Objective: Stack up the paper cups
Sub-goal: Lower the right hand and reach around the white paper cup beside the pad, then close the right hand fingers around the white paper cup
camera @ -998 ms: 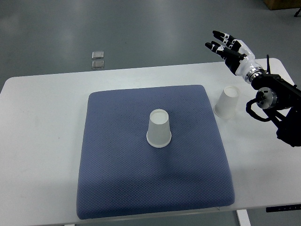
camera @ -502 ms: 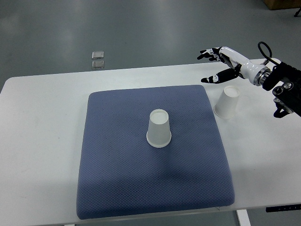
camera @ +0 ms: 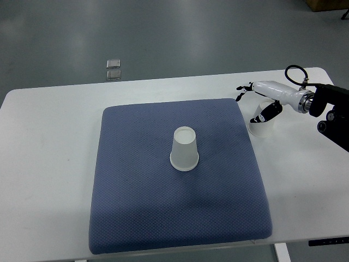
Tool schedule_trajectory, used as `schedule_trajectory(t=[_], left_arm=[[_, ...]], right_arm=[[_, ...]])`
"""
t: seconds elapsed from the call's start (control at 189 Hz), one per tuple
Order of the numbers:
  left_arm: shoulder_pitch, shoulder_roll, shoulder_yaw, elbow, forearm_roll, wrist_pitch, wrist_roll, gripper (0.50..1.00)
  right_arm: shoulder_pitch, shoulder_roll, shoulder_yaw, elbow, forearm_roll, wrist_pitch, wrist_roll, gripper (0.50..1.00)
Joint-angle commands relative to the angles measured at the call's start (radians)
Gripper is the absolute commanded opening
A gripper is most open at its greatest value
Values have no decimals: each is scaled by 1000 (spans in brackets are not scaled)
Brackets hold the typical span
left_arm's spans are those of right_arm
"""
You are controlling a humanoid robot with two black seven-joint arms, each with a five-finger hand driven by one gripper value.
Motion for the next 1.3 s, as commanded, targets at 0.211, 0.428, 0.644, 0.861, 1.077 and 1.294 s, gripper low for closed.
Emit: schedule_trajectory(t=[0.211, 0.428, 0.644, 0.861, 1.077, 1.294], left_arm=[[0, 0, 0, 0, 0, 0, 0, 1000], [0, 0, 0, 1, 0, 0, -1, 1000], [0, 0, 0, 0, 0, 0, 0, 1000], [0, 0, 0, 0, 0, 0, 0, 1000], [0, 0, 0, 0, 0, 0, 0, 1000], [0, 0, 0, 0, 0, 0, 0, 1000]], right_arm=[[22, -7, -46, -25, -98, -40, 0, 915], [56, -5, -139, -80, -101, -66, 1, 915], [73, 6, -197, -131, -120, -90, 1, 915], [78, 7, -214, -143, -132, -104, 1, 915], [81, 9, -221, -146, -143, -113, 1, 913], [82, 9, -221, -152, -143, -118, 1, 901]])
